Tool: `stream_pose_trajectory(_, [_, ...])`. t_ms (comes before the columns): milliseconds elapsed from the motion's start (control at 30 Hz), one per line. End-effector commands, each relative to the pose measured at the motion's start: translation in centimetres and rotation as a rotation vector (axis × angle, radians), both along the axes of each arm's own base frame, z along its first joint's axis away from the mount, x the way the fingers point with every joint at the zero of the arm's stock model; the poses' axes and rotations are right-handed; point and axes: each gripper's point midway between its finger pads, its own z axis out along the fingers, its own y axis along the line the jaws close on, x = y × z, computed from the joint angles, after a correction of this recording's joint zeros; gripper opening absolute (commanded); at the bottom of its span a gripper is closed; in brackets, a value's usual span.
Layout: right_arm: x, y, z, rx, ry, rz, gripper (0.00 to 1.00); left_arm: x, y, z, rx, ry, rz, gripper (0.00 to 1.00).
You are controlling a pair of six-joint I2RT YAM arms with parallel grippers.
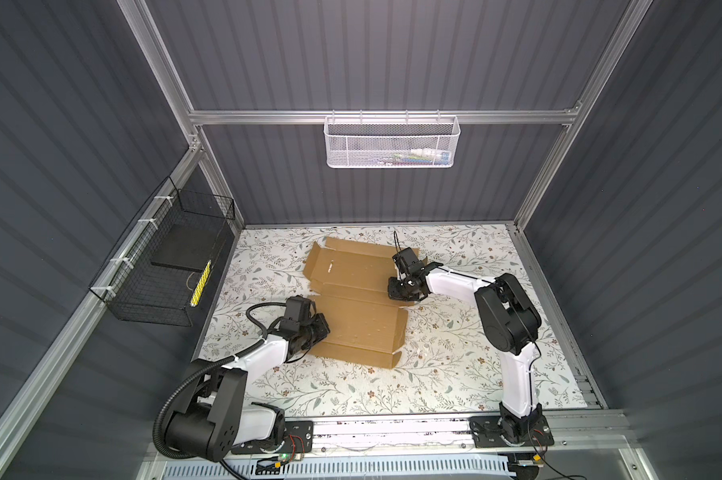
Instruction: Fold the paper box
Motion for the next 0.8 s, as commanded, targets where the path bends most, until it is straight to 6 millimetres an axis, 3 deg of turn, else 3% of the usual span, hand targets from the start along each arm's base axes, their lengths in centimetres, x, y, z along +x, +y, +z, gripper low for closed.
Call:
stream_pose_trajectory(0, [0.0,-0.2,1.1,0.005,-0.019,0.014,0.17,-0.1,0.5,1.1,0.045,0.002,-0.002,0.0])
stream_pose_trajectory(300, [-1.5,-0.7,2.3,0.004,-0.035,0.027,0.18,1.3,2.1,3.7,0.196,-0.052,-0.026,0.0])
stream_pose_trajectory(767, [-1.8,0.1,2.4,0.016,-0.035,0.039,0.18,1.4,2.0,1.1,0.217,-0.005,-0.048,0.0])
